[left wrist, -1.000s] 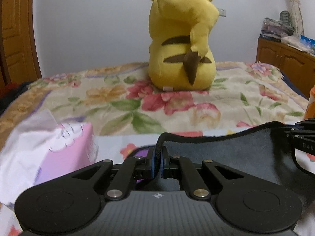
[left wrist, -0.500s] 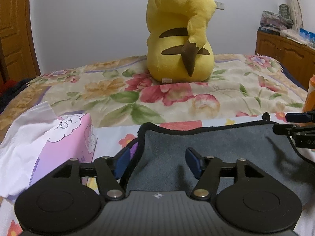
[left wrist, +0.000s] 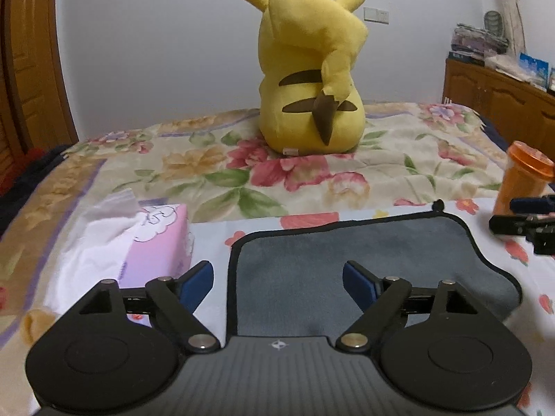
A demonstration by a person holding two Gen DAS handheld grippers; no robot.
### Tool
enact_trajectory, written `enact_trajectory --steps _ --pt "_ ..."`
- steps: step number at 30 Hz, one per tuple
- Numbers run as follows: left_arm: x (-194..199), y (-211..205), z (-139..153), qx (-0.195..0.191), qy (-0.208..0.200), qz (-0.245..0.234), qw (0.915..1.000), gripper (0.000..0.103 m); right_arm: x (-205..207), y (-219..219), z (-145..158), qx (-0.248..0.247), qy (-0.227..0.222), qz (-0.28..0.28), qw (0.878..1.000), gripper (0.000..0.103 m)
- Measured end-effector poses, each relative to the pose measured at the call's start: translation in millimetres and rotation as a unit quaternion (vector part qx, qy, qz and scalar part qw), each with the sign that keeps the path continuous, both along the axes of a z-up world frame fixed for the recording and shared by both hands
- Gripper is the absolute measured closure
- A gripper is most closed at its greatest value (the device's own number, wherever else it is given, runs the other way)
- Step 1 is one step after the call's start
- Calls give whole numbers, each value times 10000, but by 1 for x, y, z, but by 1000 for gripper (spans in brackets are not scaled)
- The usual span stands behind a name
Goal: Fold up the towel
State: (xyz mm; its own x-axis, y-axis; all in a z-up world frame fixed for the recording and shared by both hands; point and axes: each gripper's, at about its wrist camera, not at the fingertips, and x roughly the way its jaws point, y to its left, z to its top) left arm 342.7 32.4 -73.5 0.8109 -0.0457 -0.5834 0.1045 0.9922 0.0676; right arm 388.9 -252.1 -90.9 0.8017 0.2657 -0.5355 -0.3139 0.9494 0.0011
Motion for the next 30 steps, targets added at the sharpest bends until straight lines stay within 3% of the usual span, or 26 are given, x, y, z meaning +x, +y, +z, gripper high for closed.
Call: enact_trajectory --steps 13,18,24,30 --pt "-56 -4 41 216 33 -193 9996 15 -55 -5 44 -17 -162 -26 9999 36" --pt "-78 -5 57 264 2 -241 9994 13 -75 -3 60 12 -266 -11 9996 27" --pt "-104 -6 76 255 -112 -296 9992 5 -95 0 76 60 -339 -4 9994 25" --pt "-127 -7 95 250 -158 -256 9992 0 -115 3 88 148 -312 -97 9994 15"
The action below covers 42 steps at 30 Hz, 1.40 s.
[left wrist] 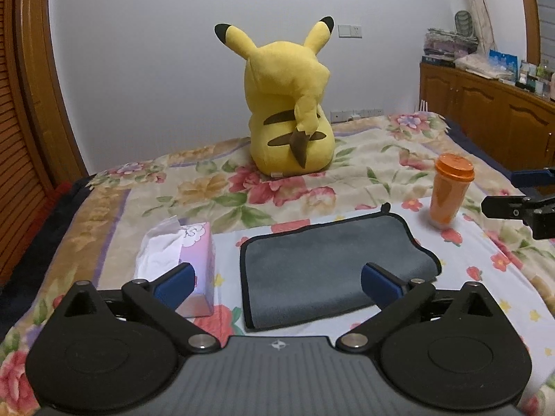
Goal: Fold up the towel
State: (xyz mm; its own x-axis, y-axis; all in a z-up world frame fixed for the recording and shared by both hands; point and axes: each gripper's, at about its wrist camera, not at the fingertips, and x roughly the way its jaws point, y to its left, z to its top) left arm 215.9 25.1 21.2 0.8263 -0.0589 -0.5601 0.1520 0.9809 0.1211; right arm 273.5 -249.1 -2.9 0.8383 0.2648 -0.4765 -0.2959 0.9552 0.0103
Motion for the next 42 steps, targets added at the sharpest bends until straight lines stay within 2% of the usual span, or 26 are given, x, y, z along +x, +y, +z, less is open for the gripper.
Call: enact_trajectory --steps 3,5,13,22,32,42 --pt "-9 -2 6 62 25 -21 10000 0 -11 2 6 -26 -4 10 10000 10" --pt "-17 -3 11 85 6 0 10000 0 -18 2 11 -53 -16 22 10000 0" --pt "-46 -3 30 -151 26 23 9999 0 -46 2 24 -7 -98 -43 9999 0" --pt "-79 -11 39 -40 -55 -23 10000 0 -73 -2 30 89 -186 -201 9996 0" --pt "-112 -17 28 -173 -19 -48 9998 0 -98 0 17 149 -121 -235 9995 0" --pt "-131 -22 -10 -192 214 8 9996 0 -124 5 -4 190 -19 -235 9995 0"
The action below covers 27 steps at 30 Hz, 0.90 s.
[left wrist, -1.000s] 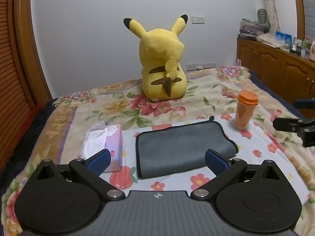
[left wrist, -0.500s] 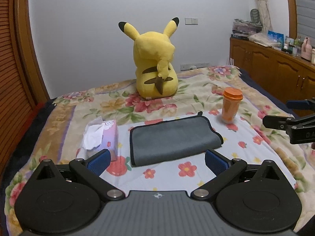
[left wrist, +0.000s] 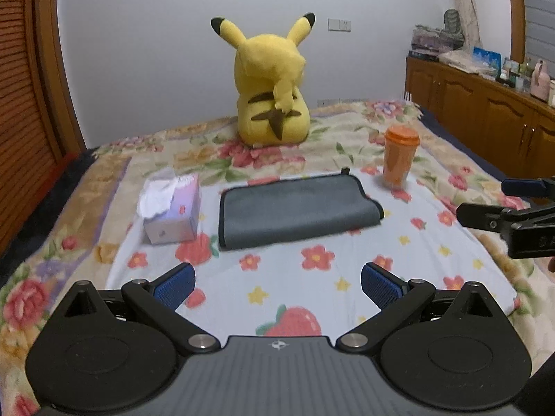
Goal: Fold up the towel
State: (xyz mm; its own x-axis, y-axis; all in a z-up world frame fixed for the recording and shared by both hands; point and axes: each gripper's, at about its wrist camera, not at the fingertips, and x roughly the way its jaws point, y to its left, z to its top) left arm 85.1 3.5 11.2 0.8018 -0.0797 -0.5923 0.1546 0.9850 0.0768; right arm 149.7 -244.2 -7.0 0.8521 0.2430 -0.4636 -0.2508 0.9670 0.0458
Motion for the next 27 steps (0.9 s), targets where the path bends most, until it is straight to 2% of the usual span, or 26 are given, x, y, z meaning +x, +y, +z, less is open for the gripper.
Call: enact_trajectory --steps 6,11,27 --pt "-10 2 -19 -133 80 120 9998 0 -12 -1 -15 21 99 -28 9999 0" --pt "-18 -1 -28 -39 78 118 9999 0 -18 -1 -26 0 191 -62 9998 0" --pt "-38 -4 -51 -79 183 212 9996 0 -32 1 -43 -30 323 -46 9995 0"
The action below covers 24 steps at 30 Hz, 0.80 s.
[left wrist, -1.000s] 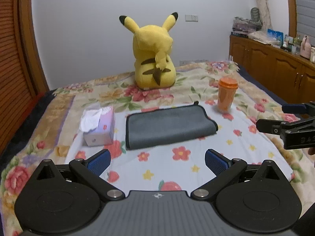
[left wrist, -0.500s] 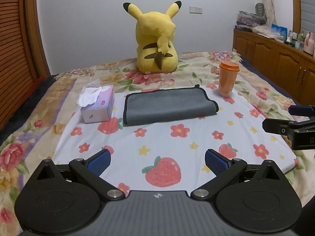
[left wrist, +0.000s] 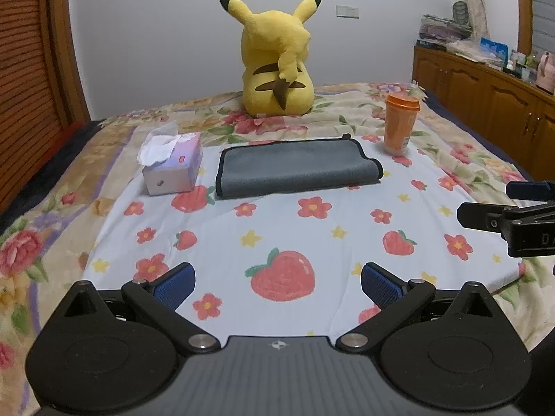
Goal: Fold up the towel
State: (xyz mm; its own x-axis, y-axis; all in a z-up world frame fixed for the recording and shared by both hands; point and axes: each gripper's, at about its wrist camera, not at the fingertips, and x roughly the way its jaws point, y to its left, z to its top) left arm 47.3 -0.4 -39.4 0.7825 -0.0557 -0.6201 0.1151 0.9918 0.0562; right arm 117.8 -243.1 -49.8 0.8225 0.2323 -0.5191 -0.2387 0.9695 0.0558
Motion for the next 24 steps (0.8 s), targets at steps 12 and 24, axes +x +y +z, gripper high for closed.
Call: enact_trajectory --steps 12,24 --pt "-2 7 -12 -243 -111 238 9994 0 3 -13 -14 167 164 -365 9991 0" --pt "-7 13 -3 -195 -517 277 9981 0 -3 -14 -12 170 -7 -410 9990 0"
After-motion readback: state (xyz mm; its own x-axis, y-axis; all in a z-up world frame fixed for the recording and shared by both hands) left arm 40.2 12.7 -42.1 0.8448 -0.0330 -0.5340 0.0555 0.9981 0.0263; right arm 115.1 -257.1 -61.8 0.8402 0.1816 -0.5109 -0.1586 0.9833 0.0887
